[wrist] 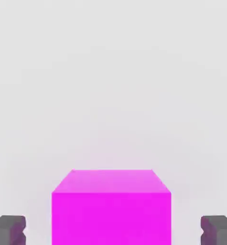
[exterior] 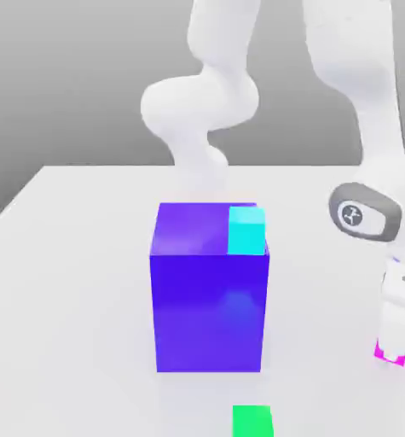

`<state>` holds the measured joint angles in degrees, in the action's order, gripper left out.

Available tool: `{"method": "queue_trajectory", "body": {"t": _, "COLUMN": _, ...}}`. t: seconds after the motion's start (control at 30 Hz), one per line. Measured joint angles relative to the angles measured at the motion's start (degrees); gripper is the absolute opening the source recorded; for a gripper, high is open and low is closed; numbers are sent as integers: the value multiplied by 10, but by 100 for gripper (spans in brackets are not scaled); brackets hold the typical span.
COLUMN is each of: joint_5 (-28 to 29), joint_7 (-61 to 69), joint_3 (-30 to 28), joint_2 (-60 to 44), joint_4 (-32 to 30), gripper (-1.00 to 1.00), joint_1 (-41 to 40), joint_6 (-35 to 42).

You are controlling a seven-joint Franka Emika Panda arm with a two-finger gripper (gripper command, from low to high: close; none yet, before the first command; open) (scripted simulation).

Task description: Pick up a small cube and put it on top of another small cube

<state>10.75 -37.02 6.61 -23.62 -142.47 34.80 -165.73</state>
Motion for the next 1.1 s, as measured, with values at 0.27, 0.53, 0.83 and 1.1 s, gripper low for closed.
{"method": "queue_trajectory", "body": {"t": 0.27, "joint_5": -19, "joint_7": 15, "joint_3": 19, "joint_2": 50, "joint_4": -11, "gripper": -100, "joint_1": -14, "joint_6": 40}}
{"method": "queue_trajectory", "body": {"t": 0.53, "joint_5": -57, "joint_7": -96, "joint_3": -8, "joint_2": 69, "joint_4": 15, "gripper": -100, "joint_1": -18, "joint_6": 107}}
{"method": "queue_trajectory", "body": {"t": 0.83, "joint_5": -102, "joint_7": -347, "joint_3": -96, "joint_2": 28, "joint_4": 51, "gripper": -100, "joint_1": -2, "joint_6": 149}}
{"method": "queue_trajectory", "body": {"t": 1.1, "joint_5": -140, "joint_7": -572, "joint_3": -174, "joint_2": 2, "joint_4": 82, "gripper": -100, "joint_1": 15, "joint_6": 180}}
